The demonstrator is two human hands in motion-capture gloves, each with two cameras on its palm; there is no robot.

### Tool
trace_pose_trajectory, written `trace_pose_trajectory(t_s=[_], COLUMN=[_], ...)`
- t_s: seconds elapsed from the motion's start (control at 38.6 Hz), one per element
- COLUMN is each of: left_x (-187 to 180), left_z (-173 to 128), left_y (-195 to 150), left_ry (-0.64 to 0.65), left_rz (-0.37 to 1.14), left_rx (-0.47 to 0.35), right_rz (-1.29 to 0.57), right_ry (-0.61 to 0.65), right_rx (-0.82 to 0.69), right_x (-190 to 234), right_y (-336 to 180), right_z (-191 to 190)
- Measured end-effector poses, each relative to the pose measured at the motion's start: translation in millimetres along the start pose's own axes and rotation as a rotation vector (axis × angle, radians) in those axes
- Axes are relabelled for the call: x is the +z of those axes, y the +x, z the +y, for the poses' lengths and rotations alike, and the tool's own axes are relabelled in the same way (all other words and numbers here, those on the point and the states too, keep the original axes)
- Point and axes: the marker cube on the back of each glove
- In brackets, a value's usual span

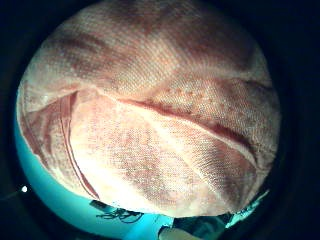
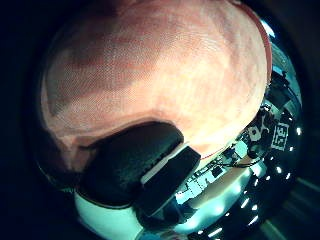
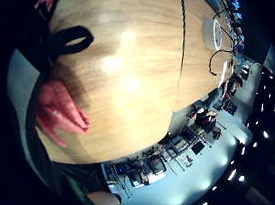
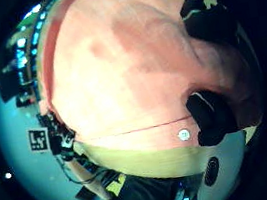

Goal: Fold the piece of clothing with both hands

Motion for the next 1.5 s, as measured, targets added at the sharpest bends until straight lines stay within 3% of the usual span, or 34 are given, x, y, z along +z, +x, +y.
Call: trace_pose_trajectory(t_s=[0.1, 0.31, 0.41, 0.6, 0.78, 0.88, 1.01, 1.22, 1.4, 1.5], left_x=[-0.2, -5.8, -6.0, -1.9, -2.0, -2.5, -0.1, 3.8, 4.0, 3.0], left_z=[3.1, -6.5, -6.1, -0.1, -1.9, -2.1, 1.9, 4.0, 2.7, 3.9], left_y=[1.9, 0.8, 0.8, 0.6, -3.2, -2.7, -0.3, 1.7, 2.9, 2.4], left_ry=[-0.024, 0.078, 0.096, 0.064, 0.106, 0.114, 0.077, 0.05, 0.07, 0.063], left_rz=[0.007, -0.011, -0.019, -0.011, -0.011, -0.011, 0.004, 0.014, 0.025, 0.013], left_rx=[0.004, -0.035, -0.037, -0.059, -0.114, -0.103, -0.074, -0.013, 0.008, 0.005], right_rz=[-0.019, -0.042, -0.029, -0.02, -0.058, -0.071, -0.099, -0.157, -0.161, -0.149], right_ry=[0.025, 0.099, 0.028, -0.131, -0.159, -0.188, -0.069, 0.109, 0.114, 0.067], right_rx=[0.009, -0.038, -0.112, -0.031, -0.08, -0.07, -0.136, -0.243, -0.362, -0.297], right_x=[0.8, -2.8, -8.1, -20.0, -45.8, -55.4, -78.9, -126.2, -142.7, -146.0], right_y=[-1.0, -6.9, -13.7, -11.4, -17.8, -26.6, -44.8, -89.1, -136.3, -149.8], right_z=[-1.1, -5.9, -0.1, 11.1, 14.9, -31.7, -66.4, -47.8, -24.5, -15.4])
